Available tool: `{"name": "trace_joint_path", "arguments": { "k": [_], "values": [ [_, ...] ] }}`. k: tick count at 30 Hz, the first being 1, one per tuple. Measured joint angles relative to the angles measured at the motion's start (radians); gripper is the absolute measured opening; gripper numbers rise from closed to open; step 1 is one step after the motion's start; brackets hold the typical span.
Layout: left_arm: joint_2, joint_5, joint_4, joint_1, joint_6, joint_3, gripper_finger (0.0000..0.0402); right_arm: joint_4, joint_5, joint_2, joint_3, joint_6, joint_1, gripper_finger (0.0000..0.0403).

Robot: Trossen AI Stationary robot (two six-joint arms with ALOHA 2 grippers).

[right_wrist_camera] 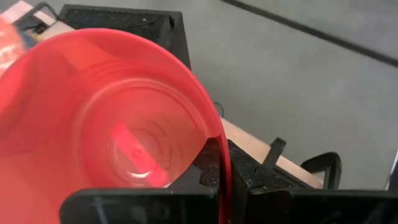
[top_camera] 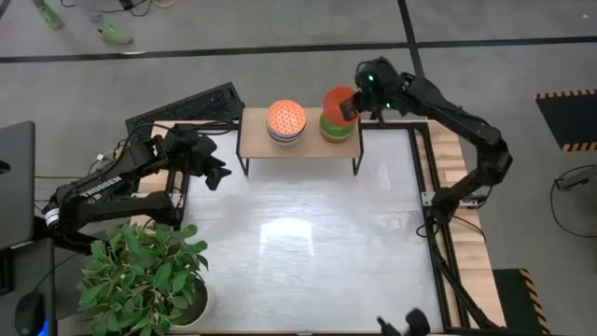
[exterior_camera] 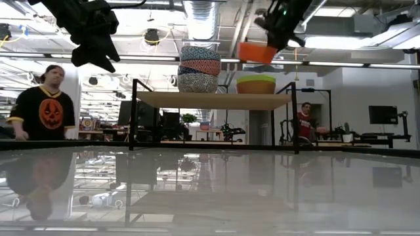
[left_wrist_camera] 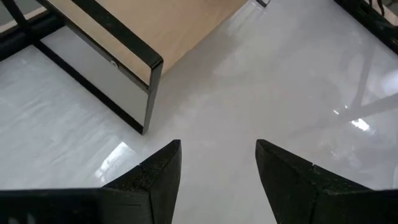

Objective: Place and stack bowls onto a shelf
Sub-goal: Stack the orange bowl on top of the green bowl on the shelf, then return to Home Position

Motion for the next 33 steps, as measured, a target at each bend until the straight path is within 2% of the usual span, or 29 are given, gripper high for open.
{"name": "trace_joint_path", "arguments": {
  "k": [6,10,18,26,33],
  "values": [
    [0.0,-0.021,0.0,0.0,-0.007,0.0,0.019,0.01,-0.121,0.09,0.011,-0.034,-0.092,0.0023],
    [0.0,-0.024,0.0,0.0,-0.014,0.0,0.019,0.01,-0.183,0.124,0.011,-0.042,-0.106,0.0023],
    [0.0,-0.024,0.0,0.0,-0.015,0.0,0.019,-0.049,-0.235,0.153,0.011,-0.05,-0.112,0.0023],
    [0.0,-0.024,0.003,0.0,-0.013,0.0,0.019,-0.111,-0.242,0.144,0.011,-0.044,-0.114,0.0098],
    [0.0,-0.016,0.012,0.0,-0.032,0.0,0.019,-0.099,-0.245,0.124,0.047,-0.048,-0.116,0.0133]
  ]
}}
